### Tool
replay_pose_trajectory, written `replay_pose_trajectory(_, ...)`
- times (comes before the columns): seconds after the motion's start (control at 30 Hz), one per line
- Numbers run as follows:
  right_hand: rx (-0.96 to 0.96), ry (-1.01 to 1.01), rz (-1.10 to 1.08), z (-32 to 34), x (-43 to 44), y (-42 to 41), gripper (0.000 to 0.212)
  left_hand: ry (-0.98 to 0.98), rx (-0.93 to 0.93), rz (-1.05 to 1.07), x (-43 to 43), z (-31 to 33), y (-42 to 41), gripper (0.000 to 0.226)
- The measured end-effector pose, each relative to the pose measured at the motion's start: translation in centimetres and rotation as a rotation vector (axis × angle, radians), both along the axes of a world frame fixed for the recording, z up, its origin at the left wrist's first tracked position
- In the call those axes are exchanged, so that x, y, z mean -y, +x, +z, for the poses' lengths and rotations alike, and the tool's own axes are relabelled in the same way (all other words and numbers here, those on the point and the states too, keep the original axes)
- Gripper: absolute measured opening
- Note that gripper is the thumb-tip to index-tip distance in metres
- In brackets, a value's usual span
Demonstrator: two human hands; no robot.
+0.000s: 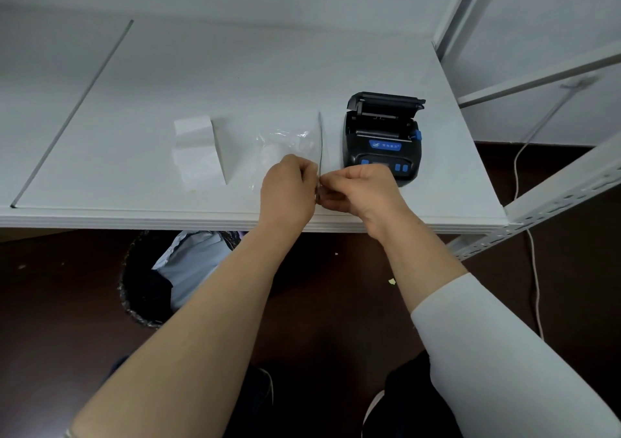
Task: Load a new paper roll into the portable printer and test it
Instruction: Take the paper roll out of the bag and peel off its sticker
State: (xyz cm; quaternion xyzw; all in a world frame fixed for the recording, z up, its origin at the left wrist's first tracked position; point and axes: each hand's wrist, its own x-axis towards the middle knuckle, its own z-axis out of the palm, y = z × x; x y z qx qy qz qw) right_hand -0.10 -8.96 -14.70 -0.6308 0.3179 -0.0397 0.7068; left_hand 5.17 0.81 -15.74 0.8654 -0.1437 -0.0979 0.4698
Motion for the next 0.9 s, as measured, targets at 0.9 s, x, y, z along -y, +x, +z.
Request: replay_pose_trajectory(0.9, 0.109, -0.425, 0.015, -0.5, -0.1, 1.3, 0.021, -0.085, 0.06, 0.02, -1.0, 1.3, -0.4, 0.024)
